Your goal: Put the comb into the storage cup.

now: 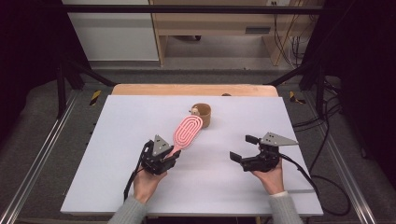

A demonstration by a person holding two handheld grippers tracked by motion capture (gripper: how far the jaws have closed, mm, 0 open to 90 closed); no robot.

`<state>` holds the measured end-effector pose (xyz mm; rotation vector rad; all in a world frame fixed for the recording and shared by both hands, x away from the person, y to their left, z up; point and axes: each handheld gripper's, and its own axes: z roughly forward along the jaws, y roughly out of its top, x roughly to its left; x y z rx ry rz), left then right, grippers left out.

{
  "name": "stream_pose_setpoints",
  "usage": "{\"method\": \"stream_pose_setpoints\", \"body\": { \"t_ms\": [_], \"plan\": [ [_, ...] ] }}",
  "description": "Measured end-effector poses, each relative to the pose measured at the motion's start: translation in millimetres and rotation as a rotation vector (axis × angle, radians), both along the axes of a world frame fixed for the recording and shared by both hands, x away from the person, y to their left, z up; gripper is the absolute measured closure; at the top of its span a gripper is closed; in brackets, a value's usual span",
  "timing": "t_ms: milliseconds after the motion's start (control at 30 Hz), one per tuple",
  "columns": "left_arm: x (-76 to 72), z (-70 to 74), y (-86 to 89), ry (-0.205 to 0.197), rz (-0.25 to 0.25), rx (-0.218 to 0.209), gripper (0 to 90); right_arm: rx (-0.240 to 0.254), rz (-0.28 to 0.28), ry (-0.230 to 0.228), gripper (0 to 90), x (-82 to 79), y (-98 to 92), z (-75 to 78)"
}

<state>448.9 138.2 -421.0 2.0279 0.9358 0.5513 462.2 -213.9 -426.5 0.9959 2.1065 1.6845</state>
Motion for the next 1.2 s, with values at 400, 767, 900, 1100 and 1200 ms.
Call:
{"method": "stream_pose_setpoints", "body": {
  "t_ms": [400, 767, 900, 1100, 1200],
  "plan": [
    [-10.7, -7.9, -5.7, -0.024, -0.002, -0.037, 69.3, -0.008, 0.005, 0.005, 0.5, 0.0, 4.6, -0.5],
    [-13.8, -19.3, -9.1, -0.023, 0.002, -0.082, 69.3, -0.009, 0.018, 0.014, 0.5, 0.4, 12.5, -0.2],
    [-13.4, -22.8, -10.9, -0.015, 0.000, -0.088, 69.3, -0.014, 0.021, 0.017, 0.5, 0.6, 16.4, 0.7],
    [-13.8, -26.0, -14.6, -0.013, -0.002, -0.096, 69.3, -0.016, 0.030, 0.021, 0.5, 1.0, 24.5, 2.1],
    [-16.2, -27.3, -15.6, -0.014, 0.000, -0.105, 69.3, -0.012, 0.034, 0.025, 0.5, 1.2, 27.2, 2.4]
  ]
}}
